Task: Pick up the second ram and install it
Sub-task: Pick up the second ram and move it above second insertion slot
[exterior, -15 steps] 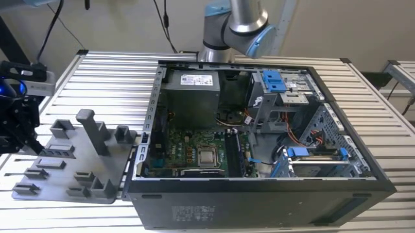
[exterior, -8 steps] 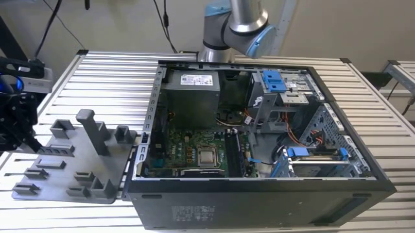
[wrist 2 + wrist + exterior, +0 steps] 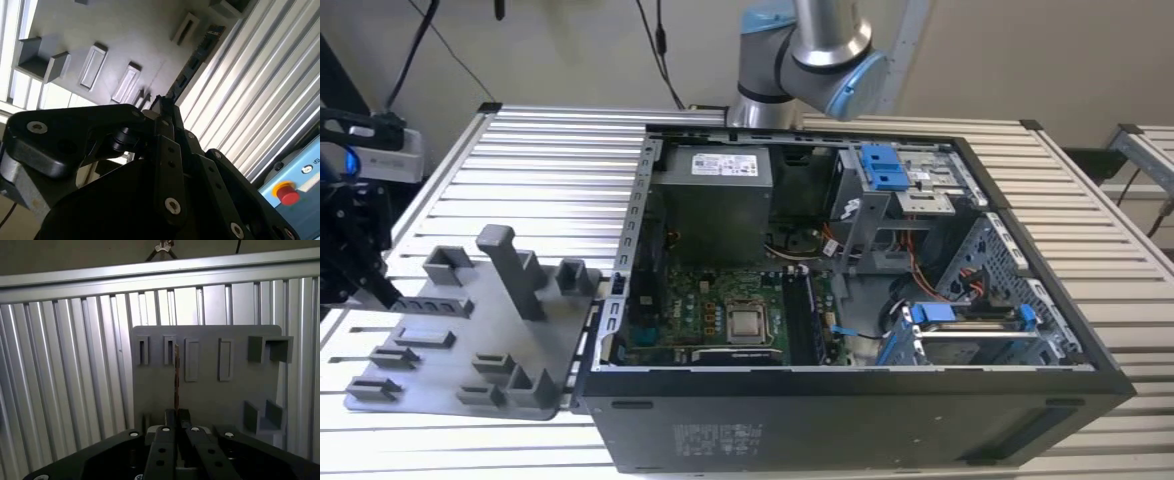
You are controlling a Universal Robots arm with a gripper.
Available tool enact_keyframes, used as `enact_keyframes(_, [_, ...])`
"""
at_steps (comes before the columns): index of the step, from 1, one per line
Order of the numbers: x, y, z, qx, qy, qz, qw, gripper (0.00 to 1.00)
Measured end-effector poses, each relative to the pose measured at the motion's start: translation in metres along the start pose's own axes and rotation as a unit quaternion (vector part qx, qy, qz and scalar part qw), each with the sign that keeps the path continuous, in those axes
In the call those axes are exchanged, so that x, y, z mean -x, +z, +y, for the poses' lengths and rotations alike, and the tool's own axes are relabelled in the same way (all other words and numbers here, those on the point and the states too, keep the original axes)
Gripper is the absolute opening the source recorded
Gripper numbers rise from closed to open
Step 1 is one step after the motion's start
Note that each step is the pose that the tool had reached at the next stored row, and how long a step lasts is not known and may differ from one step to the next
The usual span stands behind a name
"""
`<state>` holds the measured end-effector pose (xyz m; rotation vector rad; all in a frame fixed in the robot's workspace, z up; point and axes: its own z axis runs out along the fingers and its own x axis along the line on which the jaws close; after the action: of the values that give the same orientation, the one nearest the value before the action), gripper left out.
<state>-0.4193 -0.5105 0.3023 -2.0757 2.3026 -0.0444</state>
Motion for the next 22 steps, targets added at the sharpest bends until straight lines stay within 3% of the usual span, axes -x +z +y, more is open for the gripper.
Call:
enact_keyframes(15, [0.0002, -0.0202, -0.0008, 0.0000, 0.000, -0.0026, 1.0000, 0.14])
enact_keyframes(22, [0.0003, -0.0265, -0.0011, 0.0003, 0.000, -0.0078, 1.0000, 0.14])
